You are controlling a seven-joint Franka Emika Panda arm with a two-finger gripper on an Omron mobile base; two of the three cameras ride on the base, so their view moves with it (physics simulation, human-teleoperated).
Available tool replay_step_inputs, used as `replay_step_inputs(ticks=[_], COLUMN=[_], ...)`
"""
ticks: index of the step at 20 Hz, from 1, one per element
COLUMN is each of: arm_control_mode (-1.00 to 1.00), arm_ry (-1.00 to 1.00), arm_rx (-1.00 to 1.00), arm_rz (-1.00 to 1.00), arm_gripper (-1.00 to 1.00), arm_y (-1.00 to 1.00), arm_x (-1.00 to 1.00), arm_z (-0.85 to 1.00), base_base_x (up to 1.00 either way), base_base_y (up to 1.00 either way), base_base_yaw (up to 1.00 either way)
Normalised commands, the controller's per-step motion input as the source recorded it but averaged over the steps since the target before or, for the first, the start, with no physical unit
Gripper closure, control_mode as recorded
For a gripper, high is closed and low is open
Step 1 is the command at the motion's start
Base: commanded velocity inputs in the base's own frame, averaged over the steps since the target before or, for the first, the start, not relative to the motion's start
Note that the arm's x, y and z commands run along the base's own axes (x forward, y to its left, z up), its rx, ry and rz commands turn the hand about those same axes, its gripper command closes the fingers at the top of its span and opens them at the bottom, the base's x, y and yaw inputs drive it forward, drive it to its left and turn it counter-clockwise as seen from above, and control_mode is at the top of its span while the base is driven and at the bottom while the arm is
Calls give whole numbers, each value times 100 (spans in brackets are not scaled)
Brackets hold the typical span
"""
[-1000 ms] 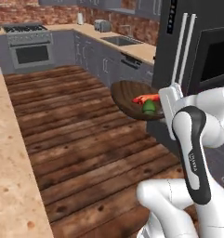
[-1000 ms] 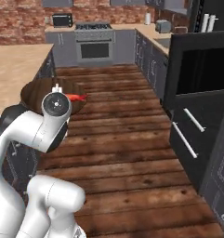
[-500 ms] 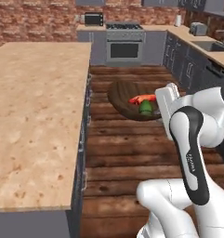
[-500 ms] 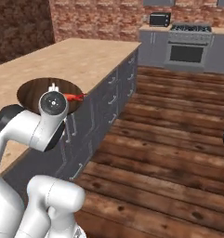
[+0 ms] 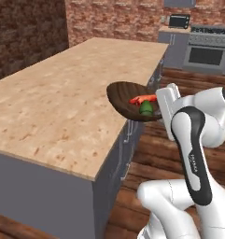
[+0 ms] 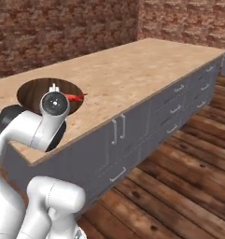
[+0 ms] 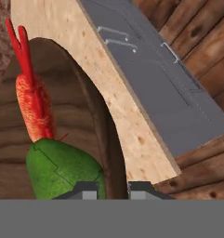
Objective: The microwave is finished heating the fish and avocado. Take the bowl containing the food and place it on the dining counter.
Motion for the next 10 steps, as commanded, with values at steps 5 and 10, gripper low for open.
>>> replay_step_inputs(ticks=[5,10], arm_control_mode=[100,100], arm_ry=[0,0], arm_rx=[0,0], arm_rz=[0,0], arm_gripper=[100,100], arm_y=[0,0], arm_x=[0,0], arm_z=[0,0], base_base_x=[26,39], base_base_y=[87,100], base_base_yaw=[23,-1])
